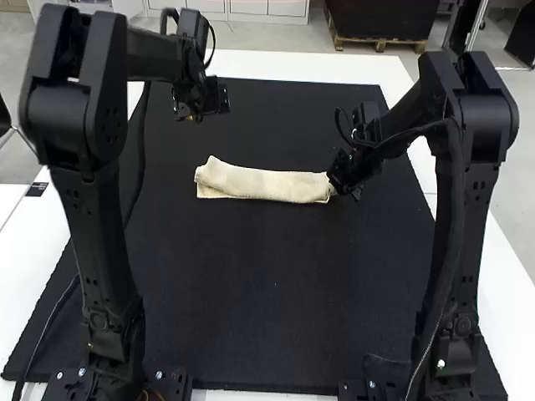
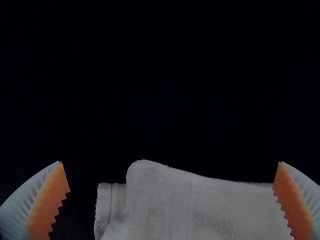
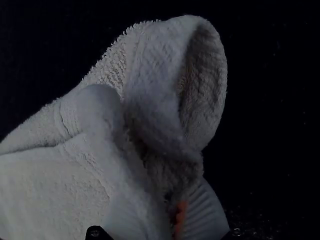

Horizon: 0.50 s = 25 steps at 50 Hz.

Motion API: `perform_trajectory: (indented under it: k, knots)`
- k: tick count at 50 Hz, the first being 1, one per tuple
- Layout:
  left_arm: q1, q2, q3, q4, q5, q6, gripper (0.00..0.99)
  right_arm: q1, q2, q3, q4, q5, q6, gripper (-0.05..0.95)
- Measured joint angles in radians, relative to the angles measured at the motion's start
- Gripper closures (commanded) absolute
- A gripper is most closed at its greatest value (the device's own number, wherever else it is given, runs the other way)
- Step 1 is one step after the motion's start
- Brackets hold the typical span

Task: Fold the towel.

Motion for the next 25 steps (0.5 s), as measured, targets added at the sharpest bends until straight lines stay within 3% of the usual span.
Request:
perform_trajectory:
  k: [12,25]
  knots:
    - [0.039,-0.092,0.000,-0.020,0.000,0.000,0.036,-0.001,-0.004,0.000,-0.005,0.008,0.000,0.91]
    - [0.040,-0.168,-0.076,-0.008,0.000,0.000,0.036,-0.037,-0.037,0.000,-0.011,0.016,0.000,0.91]
